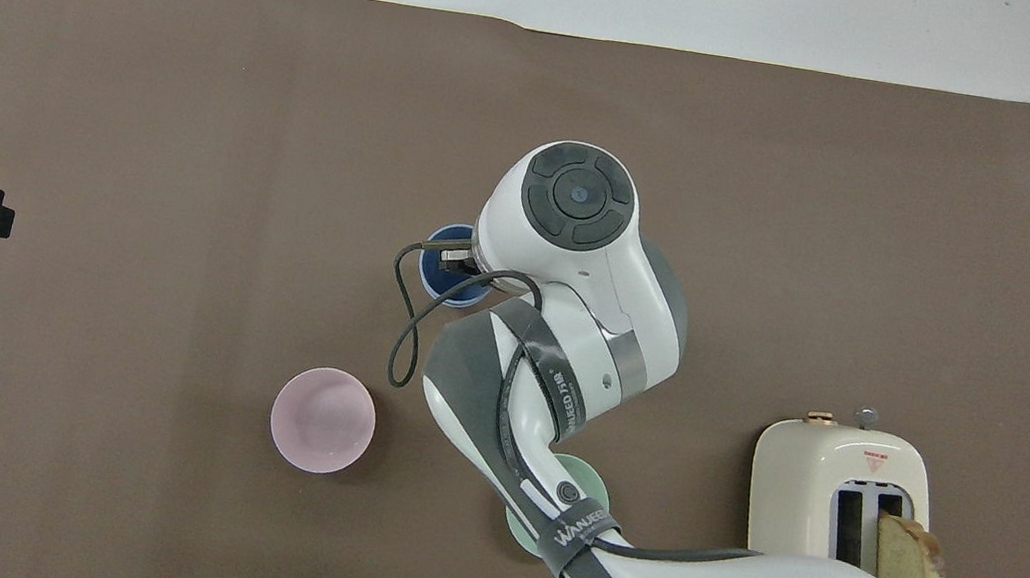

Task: Stack blue cups with both arms
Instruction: 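Open the right gripper and lift it away from the stacked cups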

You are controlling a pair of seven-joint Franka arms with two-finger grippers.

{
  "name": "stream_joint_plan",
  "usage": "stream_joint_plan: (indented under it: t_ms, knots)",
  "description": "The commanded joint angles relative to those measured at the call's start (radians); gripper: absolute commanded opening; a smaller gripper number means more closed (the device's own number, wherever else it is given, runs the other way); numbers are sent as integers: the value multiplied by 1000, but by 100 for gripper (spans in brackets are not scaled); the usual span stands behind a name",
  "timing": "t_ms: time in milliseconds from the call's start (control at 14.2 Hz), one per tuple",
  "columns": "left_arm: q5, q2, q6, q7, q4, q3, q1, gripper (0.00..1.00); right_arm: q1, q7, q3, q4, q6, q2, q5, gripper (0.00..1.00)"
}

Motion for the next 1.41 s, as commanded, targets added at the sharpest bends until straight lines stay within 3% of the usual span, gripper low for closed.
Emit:
stream_joint_plan:
  t_ms: [0,70,211,705,775,846,916,987,1339]
  knots:
    - [-7,-5,16,-5,-18,-7,10,100,-10,17,7,-28,29,-7,-22,0]
    - [-7,-5,17,-2,-20,-8,10,100,-9,17,7,-28,29,-7,-21,0]
    - [-7,-5,19,-1,-18,-8,10,100,-10,17,9,-26,33,-7,-21,33]
    - [-9,-13,10,-7,-15,-8,17,100,0,20,7,-17,17,-5,-19,36]
    - [-9,-13,17,-7,-14,-8,22,100,2,18,7,-14,10,-6,-19,42]
    - [-9,-13,17,-5,-14,-8,20,100,0,17,6,-10,6,-11,-22,62]
    - [-9,-11,14,-7,-14,-8,16,100,-3,17,3,4,-8,-17,-25,94]
    - [-9,-13,14,-10,-14,-8,11,100,-12,14,4,21,-40,-22,-32,100]
    - [-11,-16,17,-10,-20,-11,8,100,-74,-12,0,89,-167,-95,-27,100]
